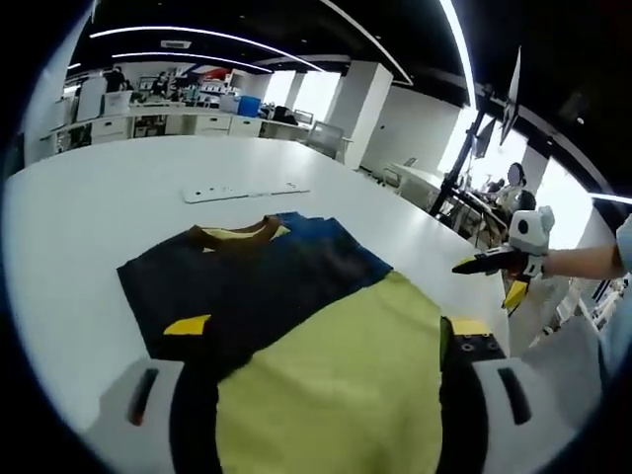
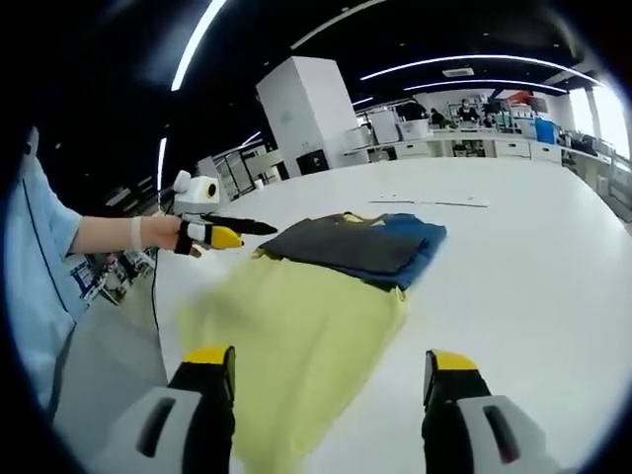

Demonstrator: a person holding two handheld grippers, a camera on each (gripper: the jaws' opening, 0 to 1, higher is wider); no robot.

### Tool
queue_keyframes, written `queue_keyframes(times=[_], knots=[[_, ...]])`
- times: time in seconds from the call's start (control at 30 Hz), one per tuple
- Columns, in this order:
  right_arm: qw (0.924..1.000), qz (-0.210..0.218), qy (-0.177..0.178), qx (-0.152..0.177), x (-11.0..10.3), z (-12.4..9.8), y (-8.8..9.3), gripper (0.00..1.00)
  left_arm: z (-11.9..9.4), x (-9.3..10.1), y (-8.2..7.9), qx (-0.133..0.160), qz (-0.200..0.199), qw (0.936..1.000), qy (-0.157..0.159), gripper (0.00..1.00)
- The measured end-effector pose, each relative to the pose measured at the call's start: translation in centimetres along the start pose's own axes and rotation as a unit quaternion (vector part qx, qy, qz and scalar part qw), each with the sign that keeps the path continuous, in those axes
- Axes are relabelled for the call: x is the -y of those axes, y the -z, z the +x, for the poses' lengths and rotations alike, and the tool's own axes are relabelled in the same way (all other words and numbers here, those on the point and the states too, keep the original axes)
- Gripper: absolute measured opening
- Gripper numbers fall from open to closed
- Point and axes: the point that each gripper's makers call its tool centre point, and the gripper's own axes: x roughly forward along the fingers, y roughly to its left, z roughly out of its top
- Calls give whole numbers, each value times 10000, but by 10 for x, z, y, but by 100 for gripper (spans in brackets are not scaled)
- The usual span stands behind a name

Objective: Fold the garment on the visible template until the final outline fits inside the template.

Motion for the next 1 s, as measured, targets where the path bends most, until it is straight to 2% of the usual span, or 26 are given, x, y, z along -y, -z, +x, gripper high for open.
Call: queue_keyframes(times=[0.1, 0.23, 0.43, 0.67, 0.87, 1.0], knots=[[9999, -55, -35, -113, -3, 1, 6, 78, -13, -4, 14, -115, -4, 9999, -71, 89], [9997, -61, -63, -234, -5, 0, 14, 77, -34, -5, 32, -209, -197, 9995, -92, 88], [9996, -21, -78, -281, -6, -1, 20, 74, -64, -12, 51, -404, -194, 9988, -207, 85], [9992, -14, -45, -384, -8, -7, 30, 74, -94, -7, 76, -605, -301, 9975, -195, 83], [9988, 66, -77, -480, -11, -11, 39, 72, -111, -6, 94, -728, -387, 9963, -251, 79], [9983, 52, -138, -565, -15, -13, 43, 68, -124, -8, 100, -694, -501, 9959, -299, 78]])
